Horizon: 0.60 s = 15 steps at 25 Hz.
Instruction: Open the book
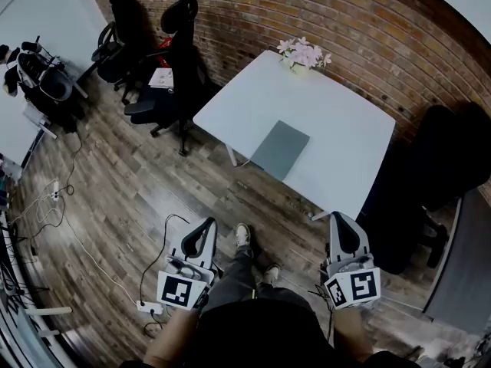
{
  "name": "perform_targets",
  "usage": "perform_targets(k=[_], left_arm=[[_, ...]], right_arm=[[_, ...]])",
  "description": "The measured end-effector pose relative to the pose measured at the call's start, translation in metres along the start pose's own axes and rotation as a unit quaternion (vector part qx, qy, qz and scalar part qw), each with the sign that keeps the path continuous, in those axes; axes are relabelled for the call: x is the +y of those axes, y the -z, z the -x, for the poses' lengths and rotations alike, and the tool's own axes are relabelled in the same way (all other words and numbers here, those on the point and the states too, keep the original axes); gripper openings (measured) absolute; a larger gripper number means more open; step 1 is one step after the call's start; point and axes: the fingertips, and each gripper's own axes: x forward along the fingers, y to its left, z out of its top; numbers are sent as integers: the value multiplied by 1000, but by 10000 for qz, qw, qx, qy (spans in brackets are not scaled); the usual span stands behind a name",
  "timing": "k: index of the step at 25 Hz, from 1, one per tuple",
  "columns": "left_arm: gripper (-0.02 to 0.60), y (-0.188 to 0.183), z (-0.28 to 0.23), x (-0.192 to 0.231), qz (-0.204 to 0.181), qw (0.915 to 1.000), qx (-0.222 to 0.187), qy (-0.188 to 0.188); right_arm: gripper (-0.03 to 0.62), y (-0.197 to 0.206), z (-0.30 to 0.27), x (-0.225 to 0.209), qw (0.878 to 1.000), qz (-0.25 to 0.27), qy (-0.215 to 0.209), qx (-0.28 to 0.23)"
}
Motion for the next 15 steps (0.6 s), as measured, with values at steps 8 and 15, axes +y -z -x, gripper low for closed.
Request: perform_targets(k=[8, 15], left_arm=[[26, 7, -68, 31, 126, 9992, -170, 335], [26, 16, -138, 83, 374, 9976, -168, 563]], right_arm=[[12, 0, -49, -21, 9995, 66, 237, 210], [12, -11, -127, -37, 9982, 196, 449, 331]])
